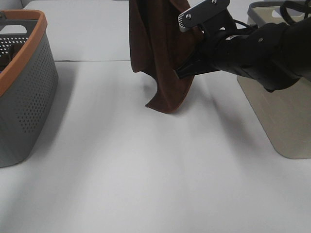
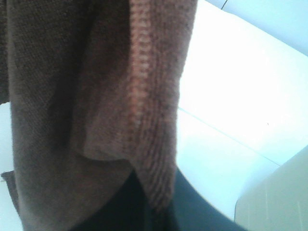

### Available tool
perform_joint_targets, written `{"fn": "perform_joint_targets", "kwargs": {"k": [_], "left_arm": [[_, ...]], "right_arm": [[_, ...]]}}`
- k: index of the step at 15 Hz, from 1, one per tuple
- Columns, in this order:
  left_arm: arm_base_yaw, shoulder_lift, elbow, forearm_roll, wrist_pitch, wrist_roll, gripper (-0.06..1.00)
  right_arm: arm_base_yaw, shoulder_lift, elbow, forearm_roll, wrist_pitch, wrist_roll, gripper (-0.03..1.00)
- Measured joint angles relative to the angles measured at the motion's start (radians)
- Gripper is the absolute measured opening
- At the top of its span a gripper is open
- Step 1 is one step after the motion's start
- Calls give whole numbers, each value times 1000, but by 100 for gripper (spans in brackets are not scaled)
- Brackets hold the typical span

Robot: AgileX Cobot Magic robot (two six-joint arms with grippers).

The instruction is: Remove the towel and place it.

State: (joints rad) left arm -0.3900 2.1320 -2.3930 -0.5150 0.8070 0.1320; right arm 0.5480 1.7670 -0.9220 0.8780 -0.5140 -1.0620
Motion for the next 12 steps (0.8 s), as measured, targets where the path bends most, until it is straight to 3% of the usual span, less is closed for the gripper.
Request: {"fn": "perform_joint_targets", "kwargs": {"k": [4,5,6,8,10,12], "left_arm": [[72,0,0,69,37,0,0],[84,0,0,156,61,0,0],[84,0,0,180,65,0,0],[84,0,0,236,77,0,0],[84,1,0,247,79,0,0],[84,16,0,250,79,0,0]], "right_arm": [[-2,-37,-85,109,58,-162,0],[-27,-37,-177,206,184,-274,0],[-43,-37,-198,231,231,-291,0],[-136,-37,-296,323,452,-333,0],[-229,-36,-375,328,654,-292,0],[-291,-16,-467,241,804,-168,0]]}}
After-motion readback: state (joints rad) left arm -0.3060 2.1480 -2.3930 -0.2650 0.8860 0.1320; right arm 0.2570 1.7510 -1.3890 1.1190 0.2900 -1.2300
